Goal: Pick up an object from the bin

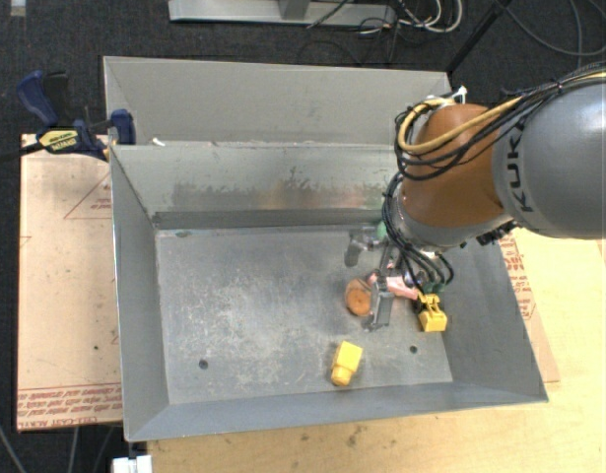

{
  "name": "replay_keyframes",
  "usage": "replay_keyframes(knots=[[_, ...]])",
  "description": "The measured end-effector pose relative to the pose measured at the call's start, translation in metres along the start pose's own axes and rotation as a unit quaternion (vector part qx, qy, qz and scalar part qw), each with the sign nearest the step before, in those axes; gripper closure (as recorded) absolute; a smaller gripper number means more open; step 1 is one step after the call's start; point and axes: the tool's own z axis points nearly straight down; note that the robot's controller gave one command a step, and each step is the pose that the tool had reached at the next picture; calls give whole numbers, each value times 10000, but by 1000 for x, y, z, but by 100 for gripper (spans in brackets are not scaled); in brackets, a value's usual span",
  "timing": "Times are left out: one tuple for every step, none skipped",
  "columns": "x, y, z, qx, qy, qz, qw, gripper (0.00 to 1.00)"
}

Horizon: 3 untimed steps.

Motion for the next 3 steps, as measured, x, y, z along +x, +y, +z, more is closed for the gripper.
replay_keyframes(knots=[[0, -7, 10, 0, 11, 698, 9976, 0], [10, -26, 28, 2, -2, 229, 9997, 0], [-22, -41, 64, 3, -7, 1031, 9947, 100]])
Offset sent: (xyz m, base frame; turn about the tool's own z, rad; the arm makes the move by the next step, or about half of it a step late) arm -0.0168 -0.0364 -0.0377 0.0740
